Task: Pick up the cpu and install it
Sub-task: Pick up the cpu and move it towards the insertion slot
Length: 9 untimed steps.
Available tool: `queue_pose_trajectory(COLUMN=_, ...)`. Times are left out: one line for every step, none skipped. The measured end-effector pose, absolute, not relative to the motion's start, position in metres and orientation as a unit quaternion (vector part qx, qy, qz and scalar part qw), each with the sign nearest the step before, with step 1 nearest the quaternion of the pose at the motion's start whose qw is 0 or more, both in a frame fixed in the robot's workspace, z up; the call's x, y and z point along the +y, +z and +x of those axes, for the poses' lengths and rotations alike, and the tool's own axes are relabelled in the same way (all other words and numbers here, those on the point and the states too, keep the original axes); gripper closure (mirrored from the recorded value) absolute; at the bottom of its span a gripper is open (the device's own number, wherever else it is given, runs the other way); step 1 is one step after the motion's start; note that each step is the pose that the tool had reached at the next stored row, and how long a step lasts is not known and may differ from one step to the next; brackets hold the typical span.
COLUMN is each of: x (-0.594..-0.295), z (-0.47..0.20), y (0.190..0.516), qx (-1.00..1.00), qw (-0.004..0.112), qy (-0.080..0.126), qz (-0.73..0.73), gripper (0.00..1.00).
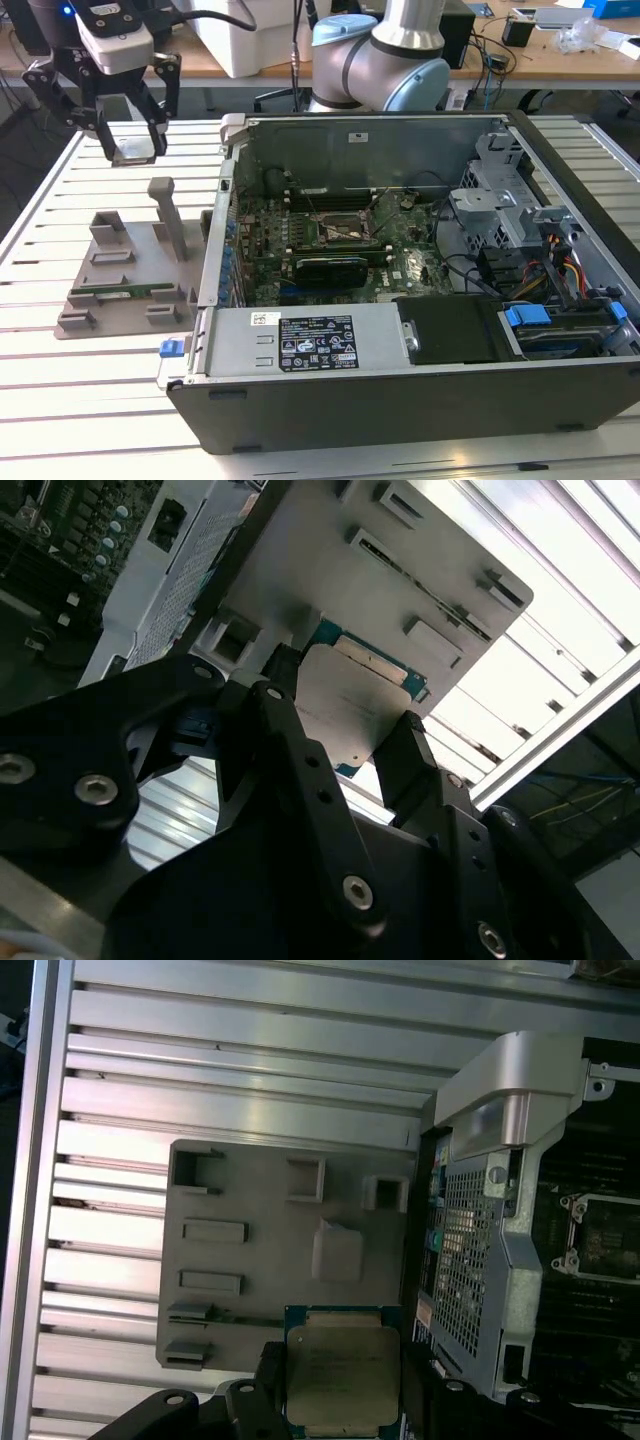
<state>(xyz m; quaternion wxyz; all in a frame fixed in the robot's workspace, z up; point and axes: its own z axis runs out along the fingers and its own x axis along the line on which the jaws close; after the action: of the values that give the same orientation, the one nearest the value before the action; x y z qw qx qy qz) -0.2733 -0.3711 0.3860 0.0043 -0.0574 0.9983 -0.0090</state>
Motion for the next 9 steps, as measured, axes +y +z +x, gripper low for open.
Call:
queue_pose_trajectory(x=-0.371, z=-0.272, y=0.386, qx=0.998, qw=0.004, qy=-0.009, qz=-0.057, gripper=0.45)
queue_pose_trajectory(x=-0.371, z=-0.271, y=0.386, qx=0.998, qw=0.004, qy=-0.009, qz=-0.057, gripper=0.45)
queue_pose_trajectory(x=-0.371, z=-0.268, y=0.386, qx=0.998, qw=0.004, qy=-0.009, qz=-0.057, gripper=0.45)
queue_pose_trajectory(x=-0.371, z=-0.265, y=0.386, qx=0.998, qw=0.004, qy=-0.009, qz=-0.057, gripper=0.45)
queue_pose_trajectory(x=-0.371, z=-0.263, y=0.386, qx=0.998, qw=0.004, qy=-0.009, qz=-0.057, gripper=0.45)
queue_pose_trajectory(x=-0.370, z=-0.262, y=0.386, qx=0.998, qw=0.004, qy=-0.009, qz=-0.057, gripper=0.45)
queue_pose_trajectory(x=-0.370, z=-0.258, y=0.386, qx=0.998, qw=0.003, qy=-0.009, qz=-0.057, gripper=0.45)
queue_pose_trajectory(x=-0.370, z=-0.256, y=0.386, qx=0.998, qw=0.003, qy=-0.009, qz=-0.057, gripper=0.45)
queue_pose_trajectory(x=-0.369, z=-0.254, y=0.386, qx=0.998, qw=0.003, qy=-0.009, qz=-0.057, gripper=0.45)
